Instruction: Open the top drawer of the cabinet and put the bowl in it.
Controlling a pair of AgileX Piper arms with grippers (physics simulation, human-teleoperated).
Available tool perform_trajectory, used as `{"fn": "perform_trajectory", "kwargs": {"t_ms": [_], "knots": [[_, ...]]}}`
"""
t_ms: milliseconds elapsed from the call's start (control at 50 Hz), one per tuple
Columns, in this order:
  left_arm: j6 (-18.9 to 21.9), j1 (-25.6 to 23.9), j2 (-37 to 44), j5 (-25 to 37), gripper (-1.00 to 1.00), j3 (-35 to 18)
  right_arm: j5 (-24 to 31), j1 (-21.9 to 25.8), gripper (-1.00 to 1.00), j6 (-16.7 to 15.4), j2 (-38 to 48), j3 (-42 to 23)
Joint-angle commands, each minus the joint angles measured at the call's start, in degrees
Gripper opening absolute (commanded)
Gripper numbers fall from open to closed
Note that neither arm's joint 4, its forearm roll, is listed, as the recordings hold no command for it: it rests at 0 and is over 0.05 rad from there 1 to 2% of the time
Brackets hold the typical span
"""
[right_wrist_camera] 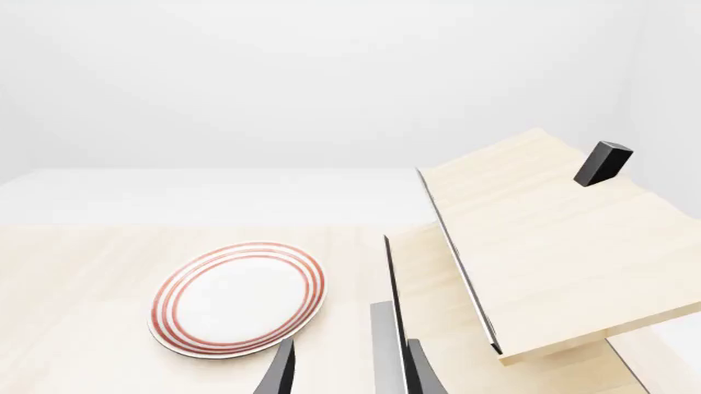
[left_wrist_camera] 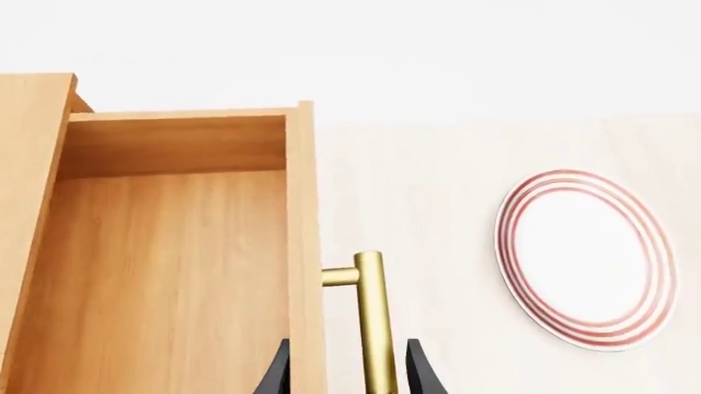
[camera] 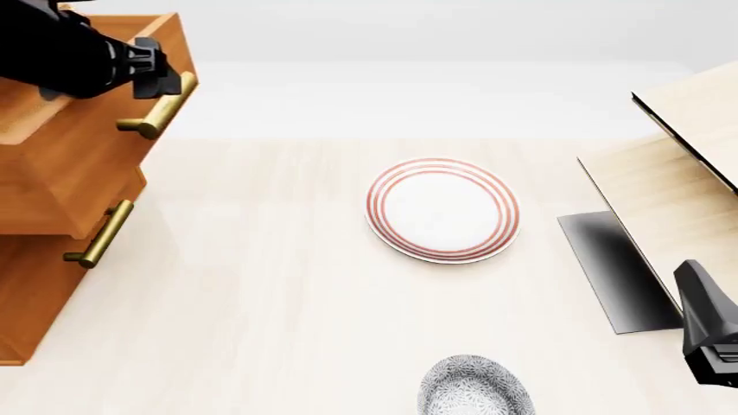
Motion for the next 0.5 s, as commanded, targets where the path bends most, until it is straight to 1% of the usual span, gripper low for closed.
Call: {"fn": "perform_trajectory", "kwargs": {"t_ms": [20,500], "knots": [[-0.19,-2.66,0.45,0.18,1.0,-0.66,-0.04,-0.05,1.0,-0.05,-0.05,0.03],[-1.84,-7.91,1.76,-0.29,1.0,-1.65,-0.04,-0.02,1.0,-0.06,-0.05,0.03]]}}
